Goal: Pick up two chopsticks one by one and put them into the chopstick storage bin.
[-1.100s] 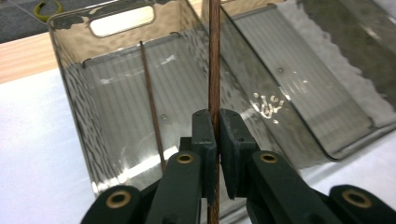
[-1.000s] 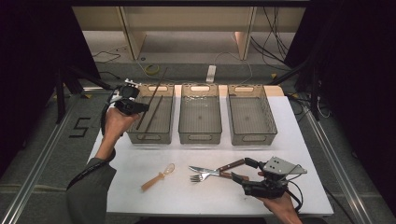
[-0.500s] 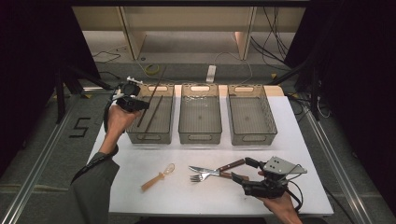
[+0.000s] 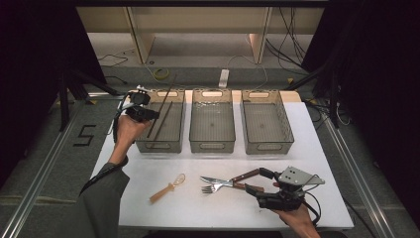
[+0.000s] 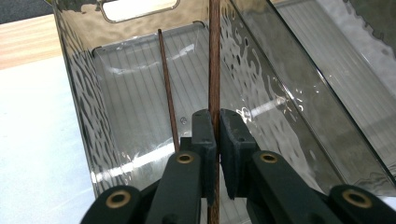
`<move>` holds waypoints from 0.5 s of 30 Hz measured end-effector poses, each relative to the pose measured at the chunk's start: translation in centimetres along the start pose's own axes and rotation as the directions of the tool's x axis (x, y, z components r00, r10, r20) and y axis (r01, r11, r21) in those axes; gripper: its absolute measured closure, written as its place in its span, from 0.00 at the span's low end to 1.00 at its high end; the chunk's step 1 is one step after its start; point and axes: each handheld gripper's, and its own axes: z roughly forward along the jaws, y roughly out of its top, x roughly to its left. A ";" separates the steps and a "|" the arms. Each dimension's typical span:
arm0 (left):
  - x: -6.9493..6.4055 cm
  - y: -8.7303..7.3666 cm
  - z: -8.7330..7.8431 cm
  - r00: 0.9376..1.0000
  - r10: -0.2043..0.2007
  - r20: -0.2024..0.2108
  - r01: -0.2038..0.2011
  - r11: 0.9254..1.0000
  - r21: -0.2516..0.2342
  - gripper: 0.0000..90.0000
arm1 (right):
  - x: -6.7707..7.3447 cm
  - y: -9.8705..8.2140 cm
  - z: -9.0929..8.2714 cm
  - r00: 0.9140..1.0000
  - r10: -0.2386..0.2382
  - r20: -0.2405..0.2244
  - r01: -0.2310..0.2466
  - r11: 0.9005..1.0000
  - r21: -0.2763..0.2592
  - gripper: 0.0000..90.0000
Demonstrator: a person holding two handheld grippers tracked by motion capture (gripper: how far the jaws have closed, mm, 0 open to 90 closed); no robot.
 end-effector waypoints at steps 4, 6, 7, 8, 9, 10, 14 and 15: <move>0.0 -0.1 0.3 1.000 -0.008 0.000 0.008 1.000 0.009 0.94 | 0.0 0.0 0.0 1.000 0.001 -0.001 -0.001 1.000 0.000 0.28; 0.0 -0.2 0.6 1.000 -0.010 -0.002 0.010 1.000 0.016 0.94 | 0.0 0.0 0.0 1.000 0.001 -0.001 -0.001 1.000 0.003 0.28; 0.0 -0.2 0.6 1.000 -0.010 -0.002 0.010 1.000 0.016 0.94 | 0.0 0.0 0.0 1.000 0.000 -0.001 0.000 1.000 0.001 0.28; 0.1 -0.4 0.7 1.000 -0.010 -0.003 0.010 1.000 0.024 0.94 | 0.0 0.0 0.0 1.000 -0.001 -0.001 0.001 1.000 0.000 0.28; 0.1 -0.4 0.7 1.000 -0.010 -0.003 0.010 1.000 0.024 0.94 | 0.0 0.0 0.0 1.000 -0.001 -0.001 0.001 1.000 0.000 0.28; 0.1 -0.5 0.8 1.000 -0.015 -0.005 0.015 1.000 0.027 0.94 | 0.0 0.0 0.0 1.000 0.002 -0.001 -0.002 1.000 0.002 0.28; 0.2 -0.8 1.2 1.000 -0.015 -0.017 0.016 0.999 0.046 0.94 | 0.0 0.0 0.0 1.000 0.003 -0.001 -0.003 1.000 0.001 0.28; 0.2 -0.8 1.2 1.000 -0.015 -0.017 0.016 0.999 0.046 0.93 | 0.0 0.0 0.0 1.000 0.002 -0.001 -0.002 1.000 0.002 0.28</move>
